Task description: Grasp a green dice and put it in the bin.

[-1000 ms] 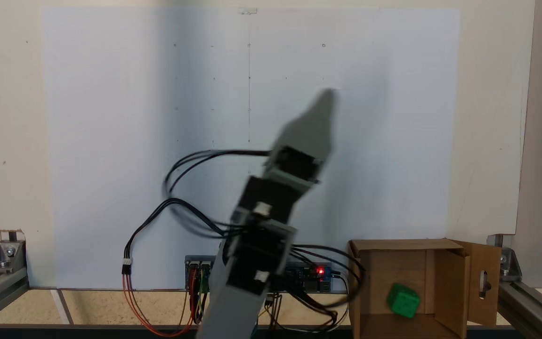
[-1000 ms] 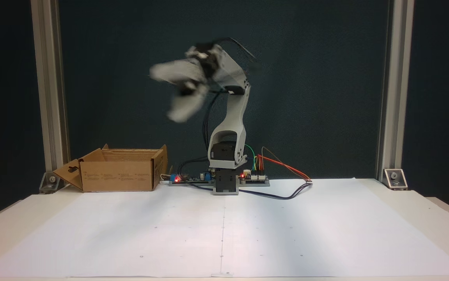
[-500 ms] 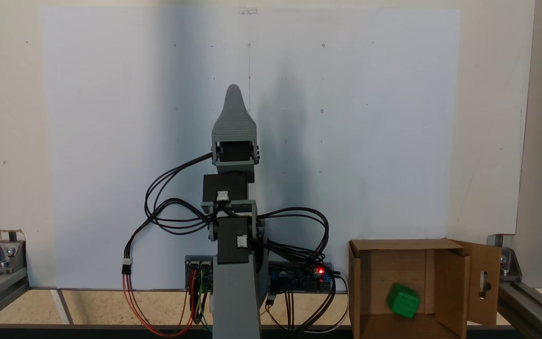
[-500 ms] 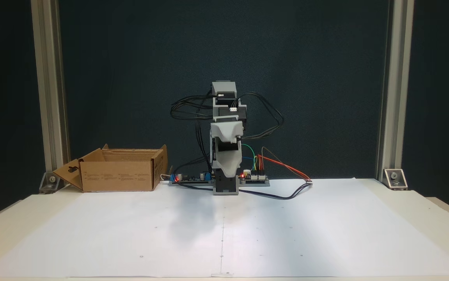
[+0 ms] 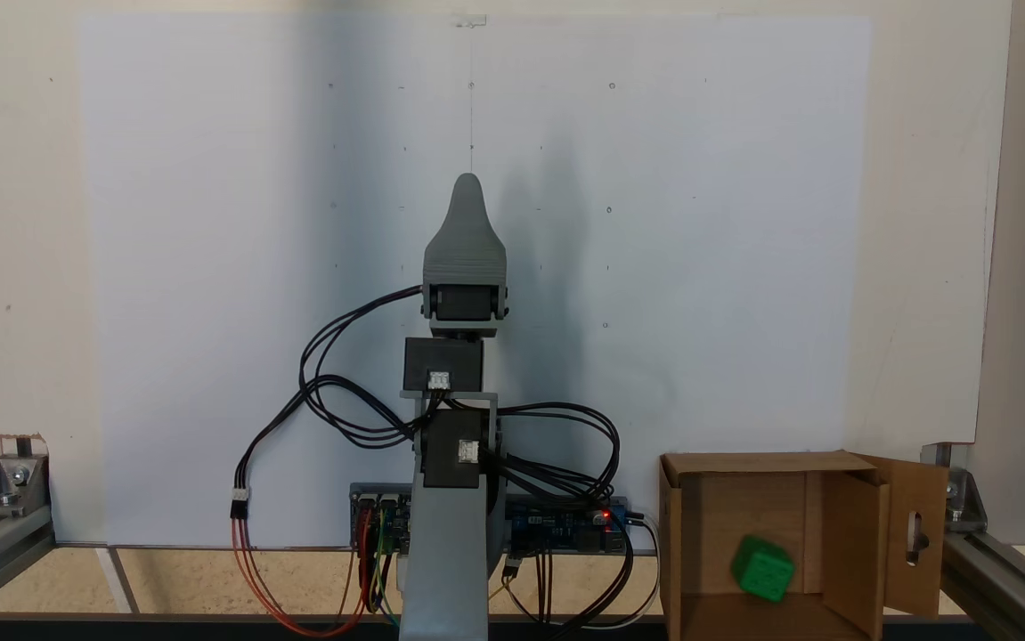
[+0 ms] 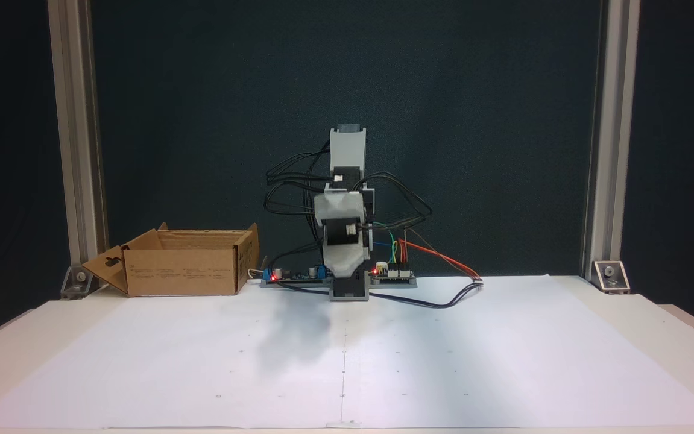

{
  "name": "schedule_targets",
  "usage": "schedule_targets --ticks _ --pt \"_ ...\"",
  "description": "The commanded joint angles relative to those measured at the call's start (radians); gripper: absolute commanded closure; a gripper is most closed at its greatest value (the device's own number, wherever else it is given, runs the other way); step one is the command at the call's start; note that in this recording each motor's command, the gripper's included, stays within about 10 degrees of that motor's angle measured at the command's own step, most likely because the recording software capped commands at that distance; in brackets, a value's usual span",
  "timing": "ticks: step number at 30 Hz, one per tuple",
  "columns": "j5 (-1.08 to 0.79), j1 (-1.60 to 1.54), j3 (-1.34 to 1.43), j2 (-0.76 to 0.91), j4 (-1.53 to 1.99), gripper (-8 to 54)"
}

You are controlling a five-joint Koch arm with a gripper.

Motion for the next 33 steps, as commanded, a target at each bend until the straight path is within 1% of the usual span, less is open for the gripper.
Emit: schedule_targets --ticks 1,17,21,23,25,33 --pt "0.002 0.000 -0.009 0.114 -0.165 1.8" --pt "-0.002 0.009 0.221 0.114 -0.782 2.1" --pt "-0.003 0.014 0.264 0.114 -0.790 2.2" --pt "0.002 0.014 0.331 0.114 -0.804 2.1" --pt "0.002 0.014 0.383 0.114 -0.819 0.7" --pt "0.002 0.005 0.382 0.110 -0.818 0.5"
